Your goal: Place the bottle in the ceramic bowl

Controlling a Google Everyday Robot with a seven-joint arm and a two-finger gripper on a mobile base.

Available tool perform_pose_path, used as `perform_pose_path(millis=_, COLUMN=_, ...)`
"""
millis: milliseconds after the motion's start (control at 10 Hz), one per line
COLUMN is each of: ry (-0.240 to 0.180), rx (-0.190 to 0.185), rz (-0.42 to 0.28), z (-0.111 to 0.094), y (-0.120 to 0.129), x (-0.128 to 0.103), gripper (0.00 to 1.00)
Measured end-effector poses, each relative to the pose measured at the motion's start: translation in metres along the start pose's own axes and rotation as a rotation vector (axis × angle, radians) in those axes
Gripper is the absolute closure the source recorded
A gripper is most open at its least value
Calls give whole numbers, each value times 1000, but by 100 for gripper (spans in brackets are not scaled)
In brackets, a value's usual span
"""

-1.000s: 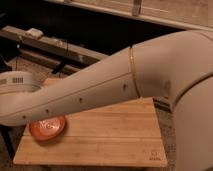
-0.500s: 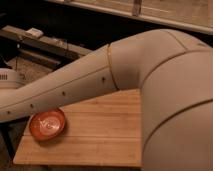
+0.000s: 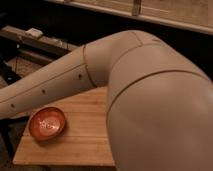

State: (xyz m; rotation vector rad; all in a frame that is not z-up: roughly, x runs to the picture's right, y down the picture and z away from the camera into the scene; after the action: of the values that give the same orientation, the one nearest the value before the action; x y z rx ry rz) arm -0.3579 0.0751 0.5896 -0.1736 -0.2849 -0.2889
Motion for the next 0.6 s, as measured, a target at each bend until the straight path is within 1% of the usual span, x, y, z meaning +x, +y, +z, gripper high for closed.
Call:
perform_pose_path(millis=100, ry=-2, rx=-14, rz=-17, z=3, y=2, x=-5, gripper=100)
perform_pose_path(millis=300, ry=-6, rx=-57, rz=-42, z=15, y=4, x=-15, gripper=100)
perform_pose_path(millis=400, ry=-7, rx=-72, rz=-50, z=20, y=6, x=-17, gripper=100)
perform_pose_path(millis=600, ry=-2, rx=-121, rz=-74, z=34, y=10, x=-22, gripper=100)
